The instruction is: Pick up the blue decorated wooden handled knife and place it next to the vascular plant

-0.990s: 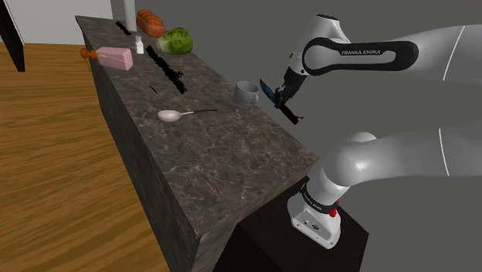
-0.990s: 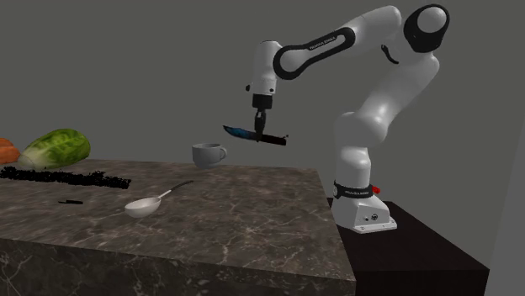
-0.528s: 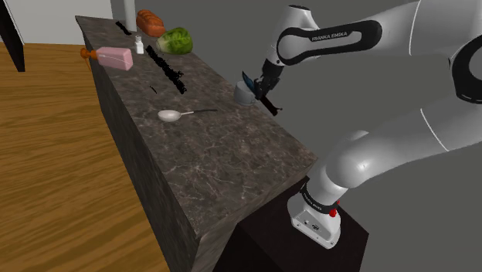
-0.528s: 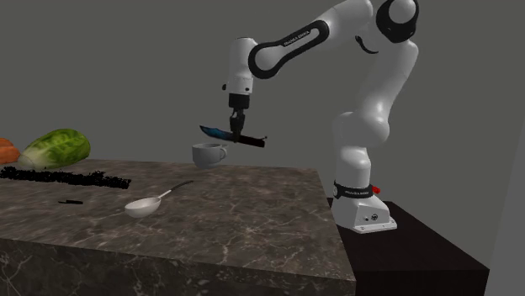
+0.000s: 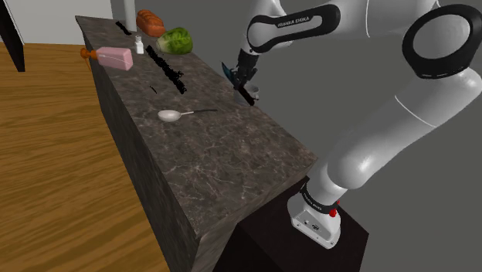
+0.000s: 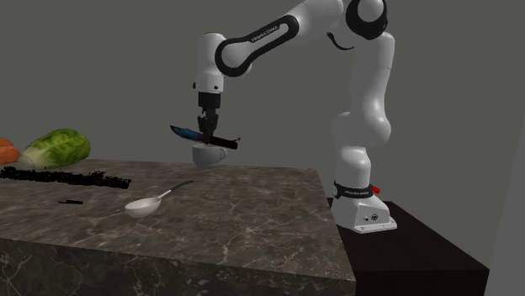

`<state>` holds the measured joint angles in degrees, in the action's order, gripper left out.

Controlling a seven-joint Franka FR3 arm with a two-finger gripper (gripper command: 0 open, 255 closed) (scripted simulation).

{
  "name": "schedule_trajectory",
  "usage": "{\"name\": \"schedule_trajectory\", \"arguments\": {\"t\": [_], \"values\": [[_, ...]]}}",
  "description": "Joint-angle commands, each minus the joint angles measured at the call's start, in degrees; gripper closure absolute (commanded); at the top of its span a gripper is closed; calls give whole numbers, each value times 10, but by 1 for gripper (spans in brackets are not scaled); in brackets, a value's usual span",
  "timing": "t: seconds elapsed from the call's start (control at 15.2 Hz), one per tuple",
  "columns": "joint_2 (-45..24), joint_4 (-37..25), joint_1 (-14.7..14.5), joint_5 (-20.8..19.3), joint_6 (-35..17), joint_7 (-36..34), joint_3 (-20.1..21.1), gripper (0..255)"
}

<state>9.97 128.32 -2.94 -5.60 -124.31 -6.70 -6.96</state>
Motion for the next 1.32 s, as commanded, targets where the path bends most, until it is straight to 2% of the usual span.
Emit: {"name": "schedule_trajectory", "arguments": {"t": [0.0, 0.53, 0.99, 1.25], "values": [[-44, -46, -5, 6, 2, -6, 5, 255], [-214, -259, -22, 23, 48, -30, 21, 255], [-382, -508, -32, 32, 131, -46, 31, 255], [-387, -484, -32, 31, 102, -48, 31, 255]]}}
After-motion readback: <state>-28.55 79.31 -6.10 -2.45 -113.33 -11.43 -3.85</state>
